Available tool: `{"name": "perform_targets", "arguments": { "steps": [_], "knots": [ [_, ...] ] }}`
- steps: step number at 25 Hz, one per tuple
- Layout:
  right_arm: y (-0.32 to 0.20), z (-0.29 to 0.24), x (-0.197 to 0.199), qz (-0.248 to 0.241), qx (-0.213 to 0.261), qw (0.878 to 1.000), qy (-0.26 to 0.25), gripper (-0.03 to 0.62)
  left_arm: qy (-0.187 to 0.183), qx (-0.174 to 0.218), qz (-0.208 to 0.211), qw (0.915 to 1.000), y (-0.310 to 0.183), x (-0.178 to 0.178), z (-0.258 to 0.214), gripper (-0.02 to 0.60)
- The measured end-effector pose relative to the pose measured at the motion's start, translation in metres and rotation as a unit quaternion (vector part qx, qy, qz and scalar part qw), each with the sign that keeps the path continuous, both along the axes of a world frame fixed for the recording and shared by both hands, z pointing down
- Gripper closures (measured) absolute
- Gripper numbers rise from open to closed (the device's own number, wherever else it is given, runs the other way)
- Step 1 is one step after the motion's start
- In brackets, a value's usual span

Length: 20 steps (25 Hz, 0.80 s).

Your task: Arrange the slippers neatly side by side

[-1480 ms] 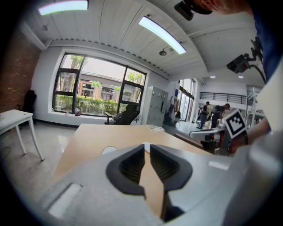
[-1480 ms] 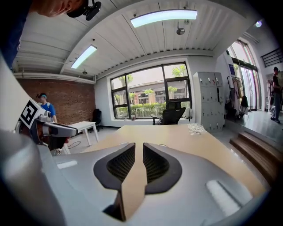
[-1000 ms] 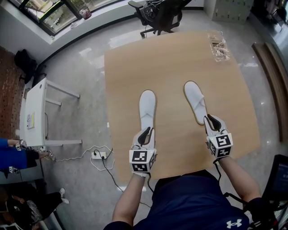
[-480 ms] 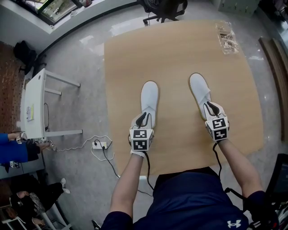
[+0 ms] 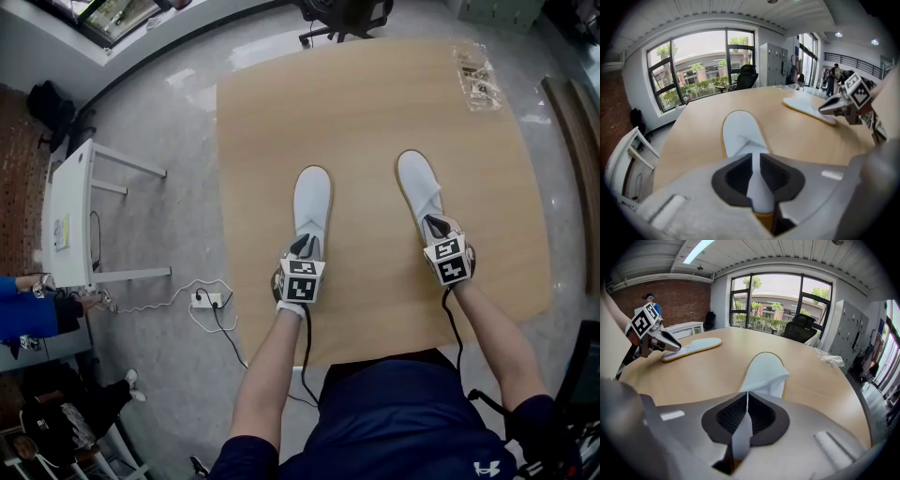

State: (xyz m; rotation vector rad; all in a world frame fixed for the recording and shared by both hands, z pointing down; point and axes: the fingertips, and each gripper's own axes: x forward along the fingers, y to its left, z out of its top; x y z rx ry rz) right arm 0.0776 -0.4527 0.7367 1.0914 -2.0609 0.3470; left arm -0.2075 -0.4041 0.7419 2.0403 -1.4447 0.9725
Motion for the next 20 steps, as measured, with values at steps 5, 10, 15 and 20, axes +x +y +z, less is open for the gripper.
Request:
{"name": "perform_targets", "arguments": {
  "steps": [5,10,15,20],
  "knots": [
    [0.006,0.006,-0.003,-0.014,-0.02,1.0,0.017,0.58,-0.012,-0.014,0.003,0.9998,0.002,0.001,0.008,0.534],
    [0.01,0.009,-0.006,-0.011,-0.023,1.0,0.003,0.582,0.004,-0.021,-0.016,0.9997,0.005,0.006,0.01,0.535],
    [0.022,0.008,-0.014,-0.011,-0.023,1.0,-0.008,0.582,0.007,-0.019,-0.007,0.9998,0.019,0.022,0.009,0.535],
    [0.036,0.006,-0.021,-0.017,-0.02,1.0,-0.01,0.582,0.017,-0.023,-0.007,0.9996,0.033,0.043,0.009,0.537]
  ]
}}
